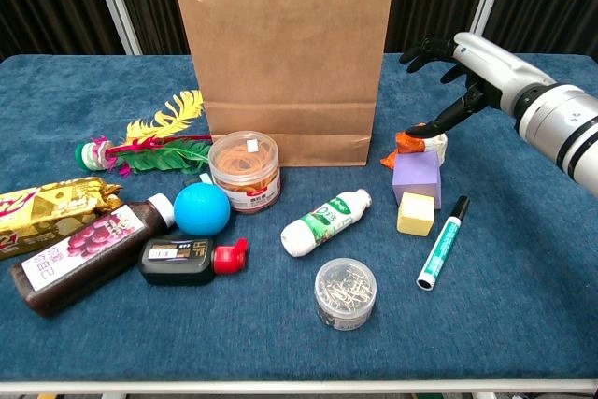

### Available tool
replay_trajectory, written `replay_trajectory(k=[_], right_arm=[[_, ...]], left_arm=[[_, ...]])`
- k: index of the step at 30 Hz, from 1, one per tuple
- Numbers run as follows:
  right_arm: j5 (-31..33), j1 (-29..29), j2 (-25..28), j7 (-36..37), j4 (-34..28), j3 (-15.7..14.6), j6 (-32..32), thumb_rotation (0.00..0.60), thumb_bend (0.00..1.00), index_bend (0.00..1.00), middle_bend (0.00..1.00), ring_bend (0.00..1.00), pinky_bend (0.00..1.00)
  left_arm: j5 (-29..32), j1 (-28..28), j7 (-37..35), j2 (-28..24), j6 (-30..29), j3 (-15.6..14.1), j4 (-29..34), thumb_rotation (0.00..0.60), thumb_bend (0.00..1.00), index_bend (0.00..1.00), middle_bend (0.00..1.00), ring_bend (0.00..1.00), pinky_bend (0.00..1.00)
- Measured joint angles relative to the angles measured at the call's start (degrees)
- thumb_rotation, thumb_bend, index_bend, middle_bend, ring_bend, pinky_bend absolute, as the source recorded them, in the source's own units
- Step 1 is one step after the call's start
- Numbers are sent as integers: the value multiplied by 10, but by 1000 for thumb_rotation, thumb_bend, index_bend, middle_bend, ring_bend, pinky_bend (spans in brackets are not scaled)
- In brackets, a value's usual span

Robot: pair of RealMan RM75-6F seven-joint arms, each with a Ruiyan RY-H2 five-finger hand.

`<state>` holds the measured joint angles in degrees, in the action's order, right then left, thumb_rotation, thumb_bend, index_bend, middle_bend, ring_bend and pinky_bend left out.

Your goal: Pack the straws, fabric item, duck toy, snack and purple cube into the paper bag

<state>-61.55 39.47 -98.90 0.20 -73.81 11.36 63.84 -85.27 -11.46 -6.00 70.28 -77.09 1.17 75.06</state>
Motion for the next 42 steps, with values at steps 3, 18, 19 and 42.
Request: replay_trajectory(k=[3, 18, 19, 42], right_arm=[[1, -2, -11, -2, 9, 1, -12, 600, 0, 194, 189, 52, 188], [8, -15, -38, -17, 105, 15, -38, 600, 0, 191, 184, 47, 186], [5, -18, -35, -18, 104, 16, -32, 600, 0, 191, 184, 47, 186], [-1, -55, 94, -96, -48, 9, -57, 600, 0, 189, 204, 52, 189]], left_arm=[[0, -1, -4, 1, 3, 0, -4, 600, 64, 84, 34, 0, 166], [0, 5, -8, 2, -1, -3, -7, 600, 64, 85, 34, 0, 166], [0, 5, -7, 2, -1, -3, -6, 600, 64, 85, 34, 0, 166], [1, 4, -3, -3, 4, -4, 5, 600, 64, 85, 34, 0, 166]])
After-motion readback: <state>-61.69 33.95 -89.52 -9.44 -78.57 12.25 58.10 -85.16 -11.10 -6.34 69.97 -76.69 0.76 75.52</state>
